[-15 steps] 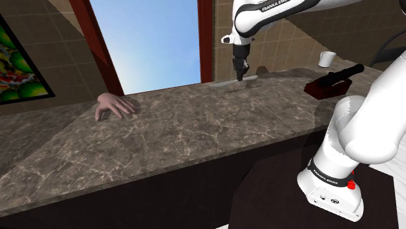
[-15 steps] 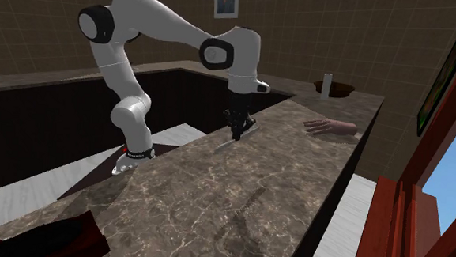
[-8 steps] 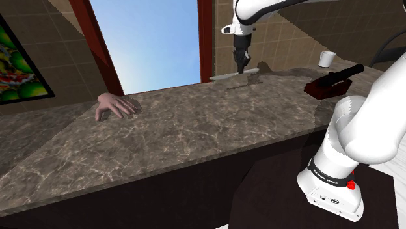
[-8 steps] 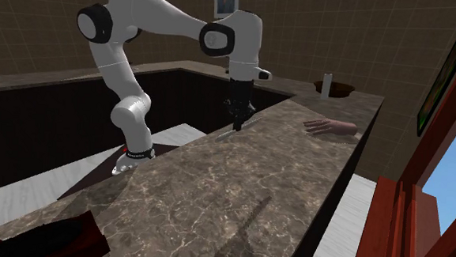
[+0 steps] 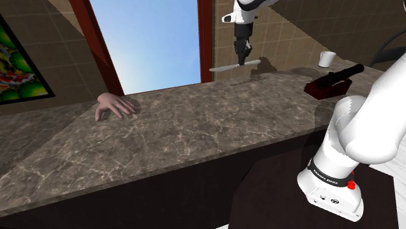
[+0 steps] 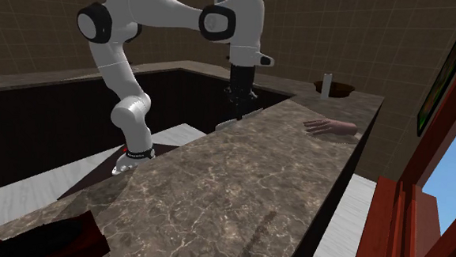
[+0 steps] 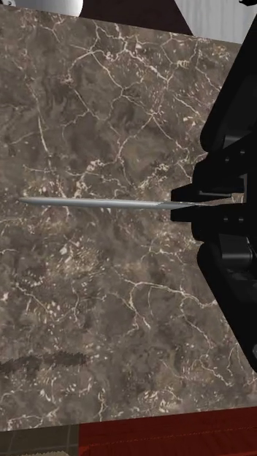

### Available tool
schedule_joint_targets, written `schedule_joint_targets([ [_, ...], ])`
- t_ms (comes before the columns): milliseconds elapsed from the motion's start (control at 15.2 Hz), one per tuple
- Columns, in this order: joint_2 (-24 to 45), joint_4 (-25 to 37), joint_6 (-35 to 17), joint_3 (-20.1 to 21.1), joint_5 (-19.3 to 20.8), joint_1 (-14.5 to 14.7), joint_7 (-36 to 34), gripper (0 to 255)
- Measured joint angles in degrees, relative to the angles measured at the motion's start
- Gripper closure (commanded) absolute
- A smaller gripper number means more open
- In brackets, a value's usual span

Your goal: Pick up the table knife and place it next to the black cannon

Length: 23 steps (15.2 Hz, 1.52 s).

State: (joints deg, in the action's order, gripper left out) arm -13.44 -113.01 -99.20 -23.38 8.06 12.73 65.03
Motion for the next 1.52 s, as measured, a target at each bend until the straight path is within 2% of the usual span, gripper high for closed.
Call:
schedule_joint_targets([
  [396,-1.16,2.00,2.84,-1.28,0.74,-1.02,2.45,255],
  [792,-2.97,0.88,2.44,-6.30,2.91,-4.36,10.15,255],
  [1188,-2.26,2.63,2.38,-11.73,3.90,-7.12,18.25,255],
  [1518,1.11,5.58,1.32,-17.64,3.03,-9.24,26.58,255],
])
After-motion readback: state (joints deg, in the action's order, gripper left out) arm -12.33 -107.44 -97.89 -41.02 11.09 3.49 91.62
